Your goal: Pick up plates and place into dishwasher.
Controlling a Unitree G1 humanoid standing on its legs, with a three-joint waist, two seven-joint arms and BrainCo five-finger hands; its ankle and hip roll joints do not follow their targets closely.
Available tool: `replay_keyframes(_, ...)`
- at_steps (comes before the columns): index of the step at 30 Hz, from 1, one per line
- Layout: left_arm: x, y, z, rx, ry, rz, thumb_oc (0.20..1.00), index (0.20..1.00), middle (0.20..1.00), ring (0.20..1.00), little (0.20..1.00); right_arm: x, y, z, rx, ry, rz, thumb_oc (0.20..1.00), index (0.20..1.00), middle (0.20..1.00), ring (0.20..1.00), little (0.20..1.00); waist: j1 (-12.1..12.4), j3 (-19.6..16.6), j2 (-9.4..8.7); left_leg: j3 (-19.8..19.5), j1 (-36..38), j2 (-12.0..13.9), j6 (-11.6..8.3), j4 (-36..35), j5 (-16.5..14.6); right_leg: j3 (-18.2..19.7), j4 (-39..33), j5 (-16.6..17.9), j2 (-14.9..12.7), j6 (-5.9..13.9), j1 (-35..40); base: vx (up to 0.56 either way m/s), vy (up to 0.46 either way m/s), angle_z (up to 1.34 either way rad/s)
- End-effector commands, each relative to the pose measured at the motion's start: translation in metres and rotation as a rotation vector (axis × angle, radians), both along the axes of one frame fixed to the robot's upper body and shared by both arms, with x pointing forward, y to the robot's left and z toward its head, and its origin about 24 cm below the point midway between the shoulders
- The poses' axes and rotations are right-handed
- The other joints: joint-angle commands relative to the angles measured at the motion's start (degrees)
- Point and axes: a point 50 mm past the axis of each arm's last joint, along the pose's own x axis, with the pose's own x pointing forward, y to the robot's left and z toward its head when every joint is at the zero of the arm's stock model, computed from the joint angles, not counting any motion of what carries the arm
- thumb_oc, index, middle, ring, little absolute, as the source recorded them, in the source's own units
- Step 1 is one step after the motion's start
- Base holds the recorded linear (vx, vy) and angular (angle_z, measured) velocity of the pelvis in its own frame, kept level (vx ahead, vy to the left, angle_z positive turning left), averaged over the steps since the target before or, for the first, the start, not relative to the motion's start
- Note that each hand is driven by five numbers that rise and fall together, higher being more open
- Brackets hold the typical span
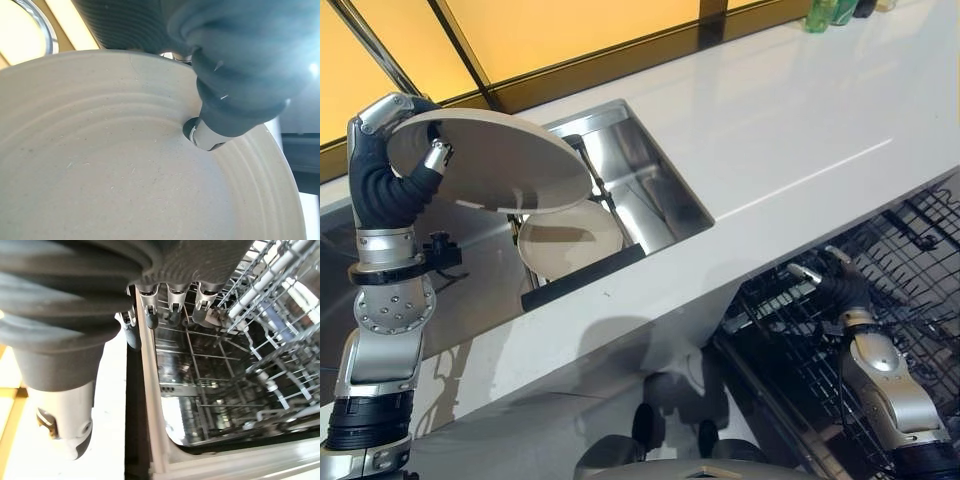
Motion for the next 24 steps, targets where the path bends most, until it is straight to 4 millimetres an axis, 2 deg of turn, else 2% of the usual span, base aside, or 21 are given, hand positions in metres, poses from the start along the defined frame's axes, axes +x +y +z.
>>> replay_keyframes(1,-0.013,0.007,0.015,0.044,-0.044,-0.021,0.200,0.200,0.200,0.200,0.200,0.005,-0.003,0.057,-0.166,-0.127,0.130,1.000,1.000,1.000,1.000,1.000,-1.37,-10.64,-2.24,1.15,-0.75,2.82,-2.02,0.72,-0.26,2.39,5.32,0.87,-0.91,2.51,-4.27,-0.01,-0.066,-0.10)
replay_keyframes(5,-0.017,0.011,0.017,0.071,-0.051,0.004,0.200,0.200,0.200,0.200,0.200,-0.009,-0.030,0.036,-0.167,0.041,0.008,1.000,1.000,1.000,1.000,1.000,-2.88,-10.46,-2.36,2.06,-0.20,3.22,-2.15,0.47,-0.40,3.40,5.64,0.87,-0.35,2.47,-4.34,-0.02,-0.038,-0.18)
replay_keyframes(9,-0.020,0.018,0.019,0.069,-0.057,0.035,0.200,0.200,0.200,0.200,0.200,-0.025,-0.053,0.026,-0.127,0.089,-0.170,1.000,1.000,1.000,1.000,1.000,-4.43,-10.17,-2.17,2.87,0.13,3.41,-2.01,0.12,-0.49,4.78,5.82,0.99,0.03,2.60,-4.60,-0.02,-0.015,-0.22)
replay_keyframes(15,-0.021,0.021,0.021,0.071,-0.064,0.054,0.200,0.200,0.200,0.200,0.200,-0.035,-0.069,0.027,-0.126,0.042,-0.368,1.000,1.000,1.000,1.000,1.000,-5.39,-9.95,-1.72,4.15,0.38,3.59,-1.73,0.17,-0.84,5.87,6.03,1.16,0.12,2.90,-4.99,-0.02,-0.002,-0.24)
replay_keyframes(17,-0.021,0.020,0.022,0.070,-0.068,0.054,0.200,0.200,0.200,0.200,0.200,-0.035,-0.070,0.034,-0.145,-0.012,-0.416,1.000,1.000,1.000,1.000,1.000,-5.42,-9.89,-1.60,4.36,0.46,3.63,-1.68,0.17,-0.87,5.95,6.06,1.22,0.17,2.95,-5.00,-0.02,0.005,-0.15)
replay_keyframes(19,-0.017,0.018,0.025,0.056,-0.066,0.037,0.200,0.200,0.200,0.200,0.200,-0.025,-0.068,0.063,-0.210,-0.189,-0.426,1.000,1.000,1.000,1.000,1.000,-5.25,-9.96,-1.34,4.35,0.45,3.63,-1.69,0.25,-0.88,5.88,5.99,1.31,0.17,2.98,-4.87,0.00,0.008,-0.12)
replay_keyframes(21,-0.012,0.013,0.028,0.041,-0.068,0.013,0.200,0.200,0.200,0.200,0.200,-0.011,-0.052,0.097,-0.245,-0.406,-0.371,1.000,1.000,1.000,1.000,1.000,-4.63,-9.80,-1.09,3.91,0.40,3.49,-1.61,0.38,-0.88,5.80,6.03,1.39,0.15,2.88,-4.78,-0.01,0.014,-0.11)
replay_keyframes(24,-0.004,0.005,0.027,0.015,-0.070,-0.028,0.200,0.200,0.200,0.200,0.200,0.001,-0.025,0.132,-0.256,-0.647,-0.266,1.000,1.000,1.000,1.000,1.000,-3.50,-9.67,-0.98,3.27,0.22,3.22,-1.48,0.52,-0.92,5.41,6.16,1.37,0.00,2.86,-4.78,0.00,0.005,-0.02)
